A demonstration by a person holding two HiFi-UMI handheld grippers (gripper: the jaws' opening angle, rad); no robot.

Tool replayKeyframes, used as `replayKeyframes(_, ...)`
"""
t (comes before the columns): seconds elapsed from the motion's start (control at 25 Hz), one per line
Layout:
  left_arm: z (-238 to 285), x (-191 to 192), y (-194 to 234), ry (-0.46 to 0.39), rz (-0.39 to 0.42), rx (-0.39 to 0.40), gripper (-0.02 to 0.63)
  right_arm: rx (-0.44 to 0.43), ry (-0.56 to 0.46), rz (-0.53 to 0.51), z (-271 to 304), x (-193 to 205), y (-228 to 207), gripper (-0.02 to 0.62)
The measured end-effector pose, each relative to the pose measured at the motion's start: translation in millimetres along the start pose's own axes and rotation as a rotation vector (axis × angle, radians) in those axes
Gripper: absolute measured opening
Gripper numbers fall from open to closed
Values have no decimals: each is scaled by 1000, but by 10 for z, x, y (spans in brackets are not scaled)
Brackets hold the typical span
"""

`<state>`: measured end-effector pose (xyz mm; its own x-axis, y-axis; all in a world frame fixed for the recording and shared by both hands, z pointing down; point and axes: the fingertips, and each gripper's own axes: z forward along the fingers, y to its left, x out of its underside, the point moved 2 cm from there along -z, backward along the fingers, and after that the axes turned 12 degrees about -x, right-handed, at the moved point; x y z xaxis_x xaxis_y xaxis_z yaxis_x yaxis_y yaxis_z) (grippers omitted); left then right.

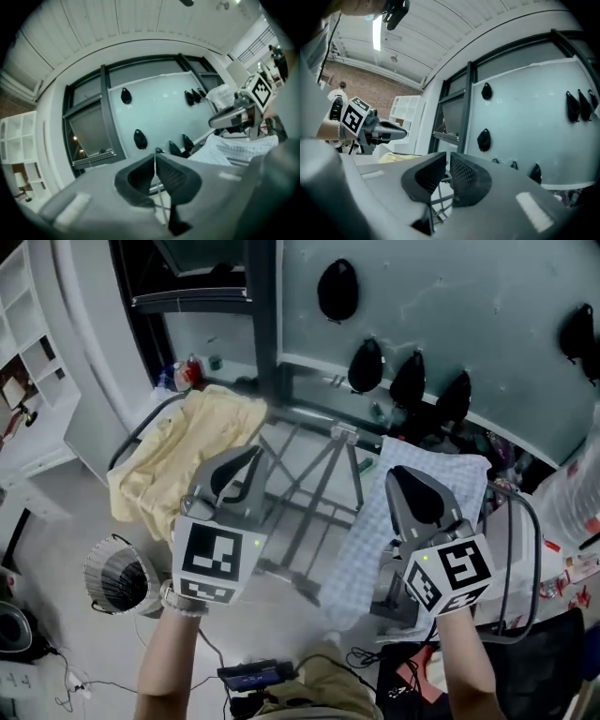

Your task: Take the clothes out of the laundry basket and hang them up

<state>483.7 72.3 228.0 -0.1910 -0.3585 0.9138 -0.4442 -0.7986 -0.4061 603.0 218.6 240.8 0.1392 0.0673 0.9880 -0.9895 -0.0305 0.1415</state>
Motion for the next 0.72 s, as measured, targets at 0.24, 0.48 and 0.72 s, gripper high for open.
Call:
replayKeyframes(0.24,-1104,247,802,55,30,-163,-6,-193,-40,-50,481,-280,1160,12)
replayKeyframes(0.48,-2218,712,1450,174,-14,-363,-8,-420,-61,-72,923,-337,2286,6)
replayKeyframes(0.72,-3266,1093,1896,277,-49,-538,-8,-594,-48,-52,1211,-281,3215,5)
